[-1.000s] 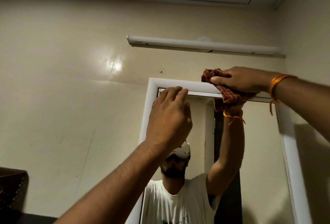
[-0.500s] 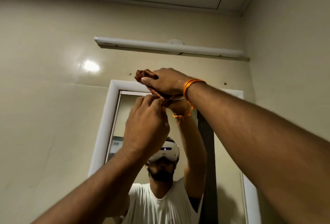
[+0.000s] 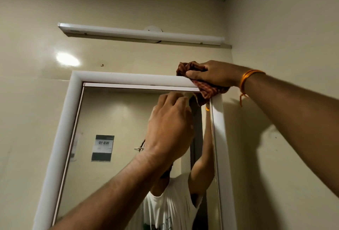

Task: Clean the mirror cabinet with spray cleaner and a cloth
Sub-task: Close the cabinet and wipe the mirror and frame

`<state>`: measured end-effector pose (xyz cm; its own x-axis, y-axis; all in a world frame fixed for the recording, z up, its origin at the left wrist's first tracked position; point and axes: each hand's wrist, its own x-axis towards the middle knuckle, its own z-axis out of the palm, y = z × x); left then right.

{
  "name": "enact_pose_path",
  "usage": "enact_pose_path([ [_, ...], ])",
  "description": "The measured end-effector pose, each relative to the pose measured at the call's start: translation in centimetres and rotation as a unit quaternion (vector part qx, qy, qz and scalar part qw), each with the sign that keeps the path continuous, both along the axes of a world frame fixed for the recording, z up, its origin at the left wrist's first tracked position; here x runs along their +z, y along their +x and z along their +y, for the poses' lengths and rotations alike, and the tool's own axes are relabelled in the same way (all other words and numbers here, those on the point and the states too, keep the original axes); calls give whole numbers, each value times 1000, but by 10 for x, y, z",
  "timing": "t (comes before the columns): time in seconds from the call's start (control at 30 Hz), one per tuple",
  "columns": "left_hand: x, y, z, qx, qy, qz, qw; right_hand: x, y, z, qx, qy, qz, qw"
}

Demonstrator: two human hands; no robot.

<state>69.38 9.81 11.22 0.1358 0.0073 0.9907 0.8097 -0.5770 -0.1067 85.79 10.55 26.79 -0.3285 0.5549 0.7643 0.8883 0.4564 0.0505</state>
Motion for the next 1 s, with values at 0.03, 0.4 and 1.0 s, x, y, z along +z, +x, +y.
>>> enact_pose_path([
  [0.03,-1,6,1,1,1,5,1000,-2,6,-1,1,2,9,1000],
  [0.4,-9,32,3,-30,19,16,999,-39,18,23,189,71,294,934],
  [1.0,-62,45,4,-69,-48,37,996,-134,10,31,161,79,496,850],
])
